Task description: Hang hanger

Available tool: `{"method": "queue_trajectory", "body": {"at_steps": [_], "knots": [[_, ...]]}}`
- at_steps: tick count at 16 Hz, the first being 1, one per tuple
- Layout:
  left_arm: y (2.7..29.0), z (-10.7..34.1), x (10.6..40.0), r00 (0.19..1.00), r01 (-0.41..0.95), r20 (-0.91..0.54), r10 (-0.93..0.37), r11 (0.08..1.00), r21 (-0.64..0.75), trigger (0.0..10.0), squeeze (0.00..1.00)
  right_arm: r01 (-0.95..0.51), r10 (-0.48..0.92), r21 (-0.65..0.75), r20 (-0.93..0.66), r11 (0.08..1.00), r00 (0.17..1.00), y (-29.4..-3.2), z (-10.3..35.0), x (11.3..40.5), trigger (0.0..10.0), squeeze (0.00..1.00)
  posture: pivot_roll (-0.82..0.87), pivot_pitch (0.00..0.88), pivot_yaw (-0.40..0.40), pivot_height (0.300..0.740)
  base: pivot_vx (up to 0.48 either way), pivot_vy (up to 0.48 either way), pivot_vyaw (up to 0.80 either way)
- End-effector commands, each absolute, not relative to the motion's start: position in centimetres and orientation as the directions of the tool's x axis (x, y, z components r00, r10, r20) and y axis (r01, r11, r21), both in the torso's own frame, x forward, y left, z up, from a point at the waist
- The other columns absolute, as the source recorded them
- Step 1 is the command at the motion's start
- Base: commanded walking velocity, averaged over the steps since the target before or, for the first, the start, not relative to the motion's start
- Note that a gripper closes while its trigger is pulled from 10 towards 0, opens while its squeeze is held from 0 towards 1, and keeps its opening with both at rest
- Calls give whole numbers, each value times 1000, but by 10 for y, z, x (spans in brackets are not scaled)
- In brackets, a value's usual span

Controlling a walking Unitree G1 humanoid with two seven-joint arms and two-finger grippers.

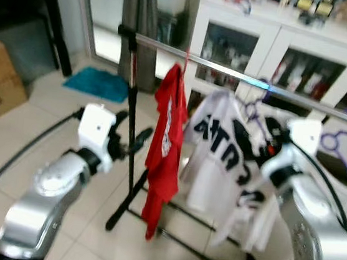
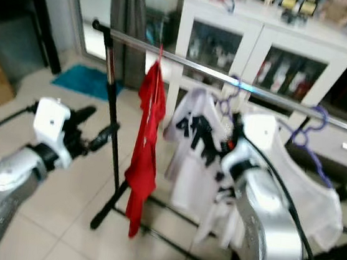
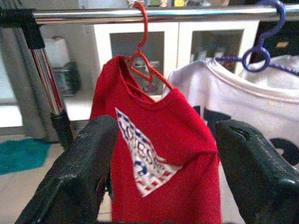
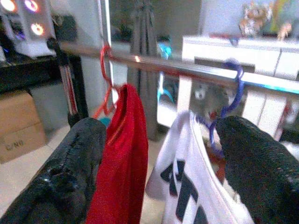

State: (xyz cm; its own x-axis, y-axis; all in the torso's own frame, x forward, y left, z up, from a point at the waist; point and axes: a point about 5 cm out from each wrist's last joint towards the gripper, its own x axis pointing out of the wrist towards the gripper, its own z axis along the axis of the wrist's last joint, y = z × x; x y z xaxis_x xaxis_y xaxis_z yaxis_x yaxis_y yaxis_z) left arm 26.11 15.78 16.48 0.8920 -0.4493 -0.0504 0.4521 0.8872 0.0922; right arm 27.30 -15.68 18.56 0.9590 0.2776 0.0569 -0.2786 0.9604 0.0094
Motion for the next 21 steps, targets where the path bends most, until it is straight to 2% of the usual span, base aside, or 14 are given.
{"method": "queue_trajectory", "body": {"at_steps": [1,6,12,15,19,20,21], "knots": [[152,162,261,883,468,-74,-463,879,93,10000,0,-254,254,-1,19,967,967,-162,181,277,10000,1000,77,0,-17,740,0,0,0],[152,164,262,875,484,-80,-478,870,97,10000,0,-222,221,-5,-55,975,974,-150,179,316,10000,1000,98,0,-20,740,0,0,0],[152,166,265,877,481,-70,-476,869,115,10000,0,-219,219,13,-82,976,972,-143,169,319,10000,1000,104,0,-27,740,0,0,0],[147,164,261,834,552,-83,-546,830,87,10000,0,-196,195,5,-136,981,971,-143,162,329,10000,1000,94,0,-13,740,0,0,0],[138,159,246,688,724,-155,-709,685,76,10000,0,-233,223,-28,-197,972,955,-143,171,357,10000,1000,94,0,-11,740,0,0,0],[137,156,241,639,767,-184,-747,639,68,10000,0,-252,237,-49,-207,966,949,-141,175,367,10000,0,95,0,-12,740,0,0,0],[136,155,239,620,781,-197,-760,621,62,10000,0,-255,238,-56,-215,965,947,-141,176,372,10000,0,97,0,-14,740,0,0,0]]}}
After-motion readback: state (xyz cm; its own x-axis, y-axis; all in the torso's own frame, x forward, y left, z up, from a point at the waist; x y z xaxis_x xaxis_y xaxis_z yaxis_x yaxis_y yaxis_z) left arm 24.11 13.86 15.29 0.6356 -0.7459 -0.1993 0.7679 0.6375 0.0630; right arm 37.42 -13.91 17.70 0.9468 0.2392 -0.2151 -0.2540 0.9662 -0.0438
